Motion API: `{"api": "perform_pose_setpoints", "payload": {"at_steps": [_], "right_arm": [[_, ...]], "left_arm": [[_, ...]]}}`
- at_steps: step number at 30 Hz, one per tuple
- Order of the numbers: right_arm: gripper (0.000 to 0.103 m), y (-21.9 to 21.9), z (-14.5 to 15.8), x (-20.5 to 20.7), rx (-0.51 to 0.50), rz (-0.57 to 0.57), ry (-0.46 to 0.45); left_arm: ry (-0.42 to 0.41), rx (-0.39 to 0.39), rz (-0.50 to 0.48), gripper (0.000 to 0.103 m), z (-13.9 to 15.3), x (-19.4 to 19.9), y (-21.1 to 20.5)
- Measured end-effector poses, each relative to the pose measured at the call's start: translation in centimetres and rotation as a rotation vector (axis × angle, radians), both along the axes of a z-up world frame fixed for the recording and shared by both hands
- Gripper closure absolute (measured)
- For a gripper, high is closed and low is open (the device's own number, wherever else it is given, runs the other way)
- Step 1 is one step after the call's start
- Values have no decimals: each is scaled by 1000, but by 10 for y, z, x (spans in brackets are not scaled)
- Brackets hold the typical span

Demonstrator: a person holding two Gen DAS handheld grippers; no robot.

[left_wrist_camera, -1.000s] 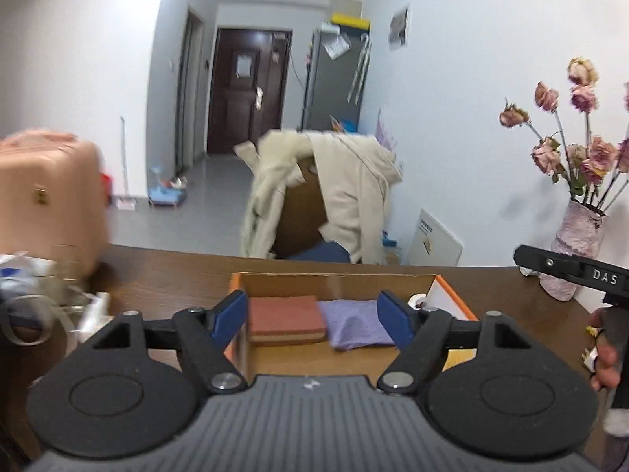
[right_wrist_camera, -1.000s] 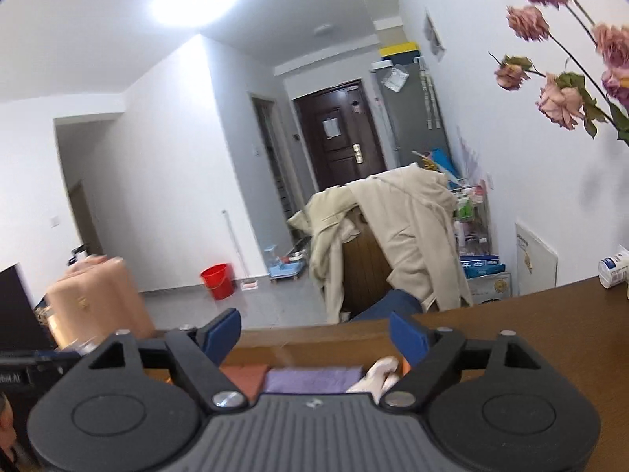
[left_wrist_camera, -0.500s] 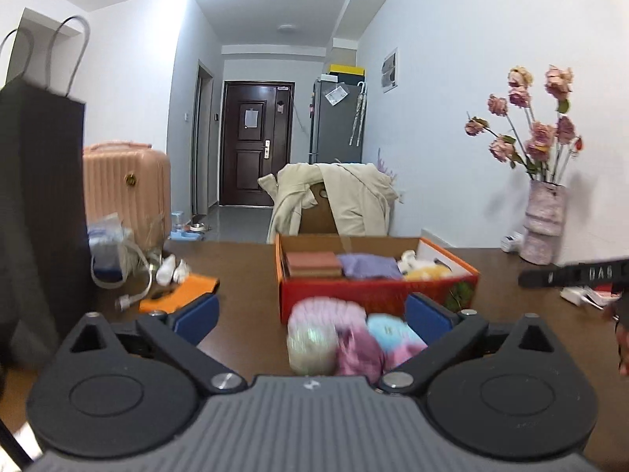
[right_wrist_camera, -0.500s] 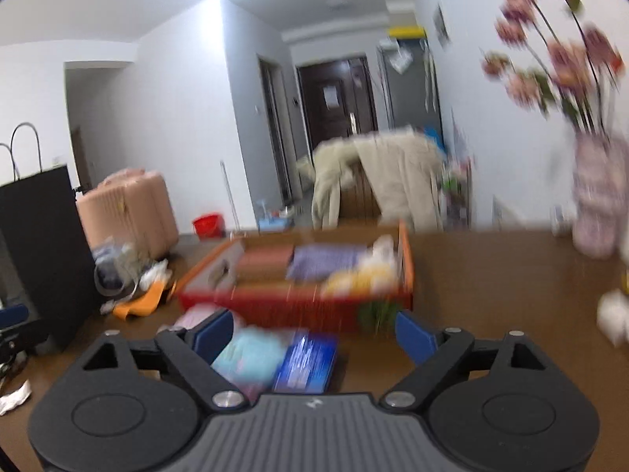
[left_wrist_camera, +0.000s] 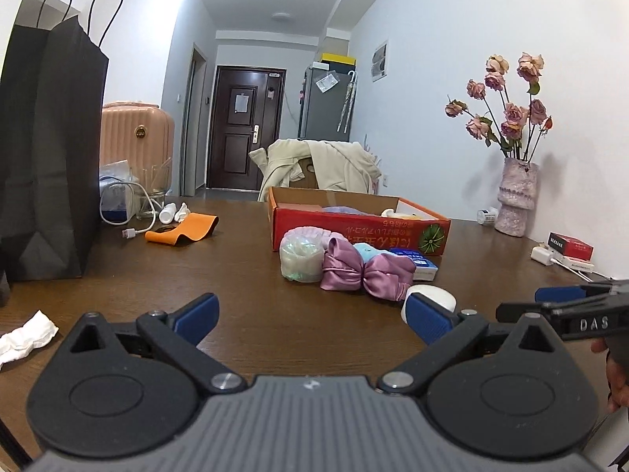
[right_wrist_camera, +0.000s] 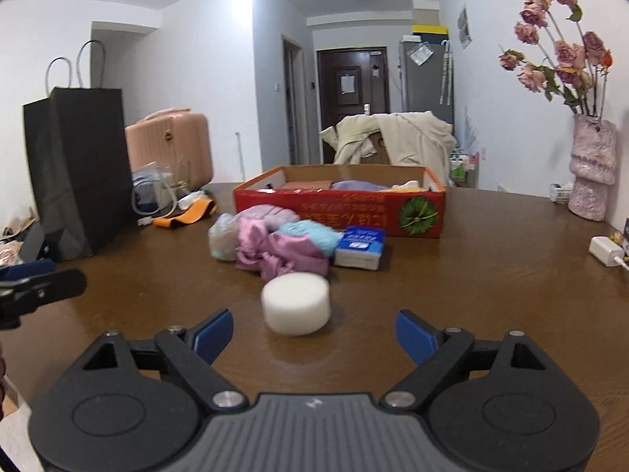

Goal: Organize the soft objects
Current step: 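Withdraw both grippers from the box toward the pink satin scrunchie, then close both grippers on the pink satin scrunchie and lift it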

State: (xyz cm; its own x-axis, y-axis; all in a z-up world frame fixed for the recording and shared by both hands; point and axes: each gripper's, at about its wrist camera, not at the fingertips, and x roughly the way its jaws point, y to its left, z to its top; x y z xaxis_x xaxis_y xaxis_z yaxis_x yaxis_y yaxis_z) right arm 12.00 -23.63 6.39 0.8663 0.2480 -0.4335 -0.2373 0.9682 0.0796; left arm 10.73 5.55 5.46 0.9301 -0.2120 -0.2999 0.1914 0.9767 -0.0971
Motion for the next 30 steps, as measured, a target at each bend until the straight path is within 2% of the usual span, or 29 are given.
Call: {"api": "perform_pose_setpoints", "payload": {"at_steps": [8,14,16,20,21,22,26,28,30], "right_arm": [[14,-1,-1,17,35,20,30],[16,-1,6,48,49,5,34],[17,-3,10,62,60,-9,47],[29,-6,13,93,87,-6,102],[30,-6,13,99,92,-8,106],[31,-5,14,106,94,-12,109],[32,-3,16,132,101,-4,124],[34,1,15,145,91,14,147],[34,6,10,157,76,33,179]], "left_arm": [[33,-6,15,0,-5,15,-5],[76,-15,22,0,-5,45,-10],[79,-24,18,0,-1,59,-13],[39,-43,18,1,10,92,-20],[27,-42,15,3,14,104,-24],[21,-41,12,10,17,114,-27],[52,-12,-72,43,25,164,-49],[81,31,-112,51,21,184,-60],[113,52,-134,52,14,197,-66]]}}
